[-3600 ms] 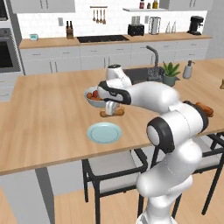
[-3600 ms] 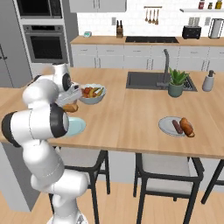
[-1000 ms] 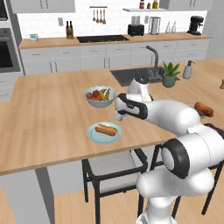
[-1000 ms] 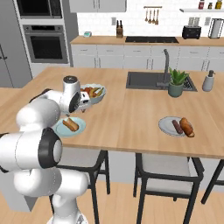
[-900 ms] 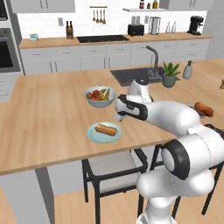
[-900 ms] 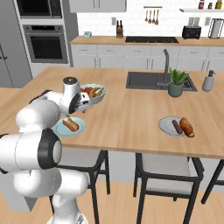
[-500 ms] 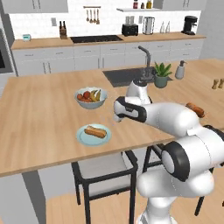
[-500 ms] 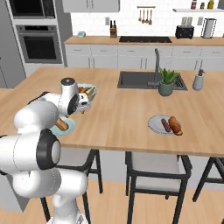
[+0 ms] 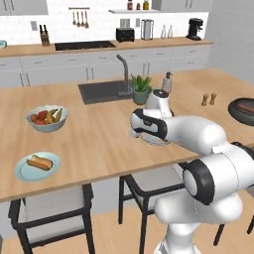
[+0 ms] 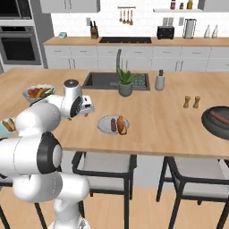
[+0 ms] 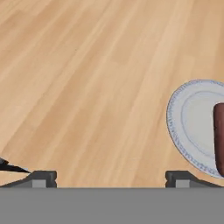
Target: Place one bun and one sausage from the bowl on each plate.
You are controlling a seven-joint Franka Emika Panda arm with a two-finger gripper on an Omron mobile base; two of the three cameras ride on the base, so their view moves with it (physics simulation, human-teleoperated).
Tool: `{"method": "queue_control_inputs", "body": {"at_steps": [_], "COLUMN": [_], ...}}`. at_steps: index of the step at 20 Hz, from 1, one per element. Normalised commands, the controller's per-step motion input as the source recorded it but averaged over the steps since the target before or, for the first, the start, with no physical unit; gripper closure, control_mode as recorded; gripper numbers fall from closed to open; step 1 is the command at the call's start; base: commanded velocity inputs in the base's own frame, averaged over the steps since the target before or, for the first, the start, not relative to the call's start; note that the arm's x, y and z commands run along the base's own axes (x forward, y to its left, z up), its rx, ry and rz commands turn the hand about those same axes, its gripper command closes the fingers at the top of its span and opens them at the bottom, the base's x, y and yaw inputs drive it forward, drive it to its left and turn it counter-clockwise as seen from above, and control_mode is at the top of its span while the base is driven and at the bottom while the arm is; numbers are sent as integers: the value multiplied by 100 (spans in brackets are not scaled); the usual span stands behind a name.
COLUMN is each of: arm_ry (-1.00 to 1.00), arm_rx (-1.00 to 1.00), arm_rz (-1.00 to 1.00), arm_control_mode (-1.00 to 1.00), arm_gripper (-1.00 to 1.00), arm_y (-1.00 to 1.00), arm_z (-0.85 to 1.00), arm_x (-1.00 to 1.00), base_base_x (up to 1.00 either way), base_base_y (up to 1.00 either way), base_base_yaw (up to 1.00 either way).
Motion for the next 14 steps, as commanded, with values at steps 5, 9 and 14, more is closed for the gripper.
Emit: {"method": "queue_control_inputs", "body": {"at_steps": [5,9,14], "arm_ry": [0,0,0], "arm_rx": [0,0,0], "arm_rz": [0,0,0], "arm_control_mode": [100,100,100], "arm_gripper": [-100,-100,-100], "arm_y": [0,0,0], "arm_z": [0,0,0], "arm_x": [0,0,0], "base_base_x": [24,28,29], "base_base_y": [-100,-100,-100], "base_base_yaw": [0,0,0]}}
